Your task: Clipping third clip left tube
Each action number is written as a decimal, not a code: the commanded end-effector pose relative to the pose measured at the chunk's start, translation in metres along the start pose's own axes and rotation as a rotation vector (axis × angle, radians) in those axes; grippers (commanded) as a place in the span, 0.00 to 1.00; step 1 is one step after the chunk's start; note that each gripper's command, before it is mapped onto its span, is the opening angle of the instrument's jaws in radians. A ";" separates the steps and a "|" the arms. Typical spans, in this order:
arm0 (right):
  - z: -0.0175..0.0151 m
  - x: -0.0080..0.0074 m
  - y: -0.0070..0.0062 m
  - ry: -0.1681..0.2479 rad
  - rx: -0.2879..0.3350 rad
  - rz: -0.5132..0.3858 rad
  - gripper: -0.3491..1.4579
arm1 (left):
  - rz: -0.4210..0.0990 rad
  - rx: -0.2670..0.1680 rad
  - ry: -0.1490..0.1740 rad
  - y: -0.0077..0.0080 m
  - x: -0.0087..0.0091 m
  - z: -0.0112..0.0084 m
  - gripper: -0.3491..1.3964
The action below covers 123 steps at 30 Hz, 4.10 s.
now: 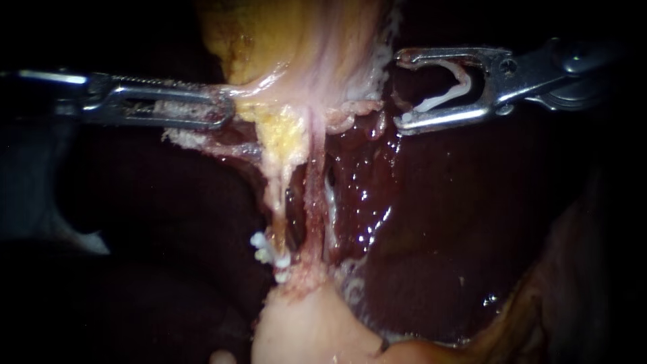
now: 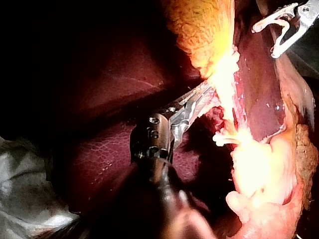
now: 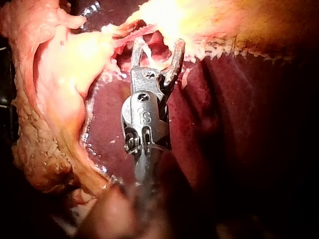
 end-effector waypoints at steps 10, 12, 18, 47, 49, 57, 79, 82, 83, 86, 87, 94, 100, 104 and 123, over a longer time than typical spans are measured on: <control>0.0000 0.0001 0.0000 0.000 0.001 -0.005 0.47 | -0.019 0.026 0.020 0.0002 0.0030 -0.0052 0.00; 0.0000 0.0001 0.0000 0.000 0.001 -0.005 0.47 | -0.027 0.028 0.035 0.0002 0.0039 -0.0065 0.00; 0.0000 0.0002 -0.0001 0.001 0.001 -0.005 0.47 | -0.027 0.033 0.050 0.0004 0.0048 -0.0078 0.00; 0.0121 0.0005 -0.0098 0.028 0.155 0.110 0.47 | -0.022 0.036 0.058 0.0025 0.0046 -0.0077 0.00; 0.0129 0.0000 -0.0100 0.025 0.162 0.122 0.47 | -0.023 0.036 0.058 0.0026 0.0046 -0.0078 0.00; 0.0150 -0.0021 -0.0096 0.017 0.169 0.149 0.47 | -0.024 0.033 0.056 0.0030 0.0045 -0.0077 0.00; 0.0203 -0.0045 -0.0083 0.024 0.242 0.165 0.46 | -0.019 0.030 0.055 0.0036 0.0045 -0.0072 0.00; 0.0209 -0.0042 -0.0085 0.046 0.250 0.166 0.46 | -0.019 0.030 0.055 0.0036 0.0045 -0.0072 0.00; 0.0211 -0.0040 -0.0086 0.056 0.256 0.170 0.46 | -0.019 0.030 0.055 0.0036 0.0045 -0.0072 0.00; 0.0217 -0.0035 -0.0090 0.082 0.276 0.176 0.46 | -0.020 0.030 0.055 0.0036 0.0045 -0.0071 0.00; 0.0219 -0.0033 -0.0091 0.091 0.282 0.180 0.46 | -0.020 0.031 0.055 0.0036 0.0045 -0.0071 0.00; 0.0239 -0.0022 -0.0092 0.150 0.298 0.231 0.45 | -0.019 0.029 0.054 0.0037 0.0045 -0.0069 0.00; 0.0246 -0.0018 -0.0084 0.159 0.267 0.244 0.44 | -0.019 0.030 0.055 0.0037 0.0044 -0.0068 0.00; 0.0247 -0.0012 -0.0077 0.180 0.245 0.252 0.44 | -0.019 0.028 0.054 0.0037 0.0044 -0.0066 0.00; 0.0227 0.0039 -0.0080 0.222 0.247 0.280 0.44 | -0.018 0.026 0.053 0.0037 0.0043 -0.0065 0.00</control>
